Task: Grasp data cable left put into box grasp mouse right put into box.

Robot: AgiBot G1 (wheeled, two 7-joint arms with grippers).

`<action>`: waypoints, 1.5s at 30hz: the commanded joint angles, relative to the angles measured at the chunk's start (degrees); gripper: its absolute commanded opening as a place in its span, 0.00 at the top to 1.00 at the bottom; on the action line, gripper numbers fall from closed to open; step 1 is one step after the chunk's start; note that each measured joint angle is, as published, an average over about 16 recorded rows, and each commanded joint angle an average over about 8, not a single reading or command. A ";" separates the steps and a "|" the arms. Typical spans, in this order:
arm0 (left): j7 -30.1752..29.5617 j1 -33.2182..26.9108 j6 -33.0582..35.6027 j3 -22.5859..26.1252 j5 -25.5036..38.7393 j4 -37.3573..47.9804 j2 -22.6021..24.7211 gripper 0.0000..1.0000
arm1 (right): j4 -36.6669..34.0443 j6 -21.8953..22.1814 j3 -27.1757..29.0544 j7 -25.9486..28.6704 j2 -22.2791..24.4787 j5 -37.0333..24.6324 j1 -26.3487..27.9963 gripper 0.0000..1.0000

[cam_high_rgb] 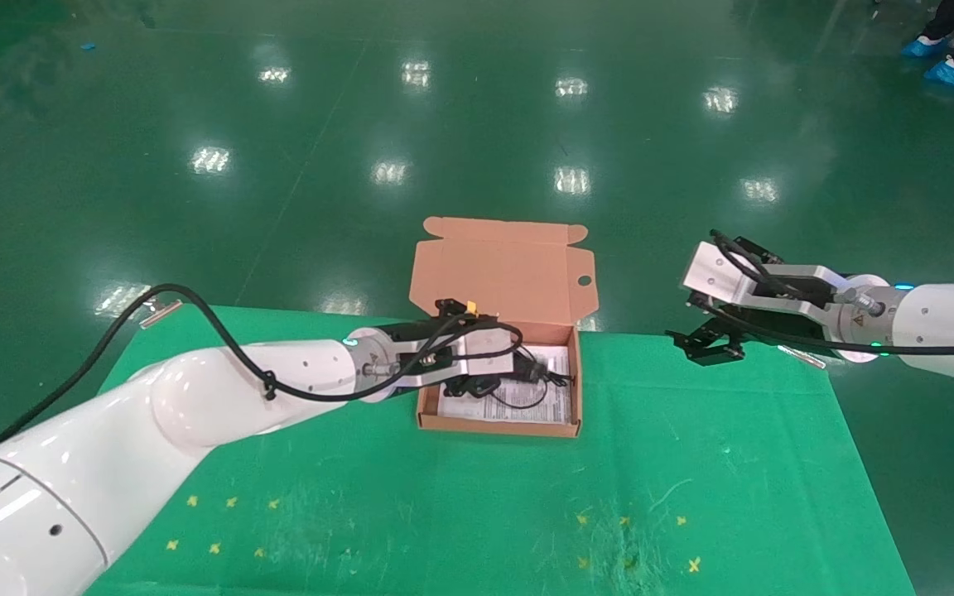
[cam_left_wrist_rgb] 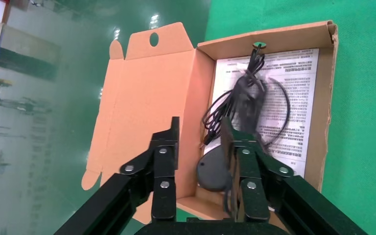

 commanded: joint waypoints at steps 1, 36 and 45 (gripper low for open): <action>-0.05 0.29 0.12 0.07 -0.17 -0.72 -0.45 0.00 | -0.15 -0.03 -0.01 0.03 -0.10 0.10 -0.09 0.00; -8.15 4.71 16.41 -15.50 -15.31 -12.95 -15.56 0.00 | 11.36 -13.72 13.43 -5.38 6.46 15.33 -6.29 0.00; -10.71 8.88 25.76 -22.05 -22.45 -17.88 -21.44 0.00 | 13.00 -20.71 19.40 -5.58 7.94 24.56 -11.49 0.00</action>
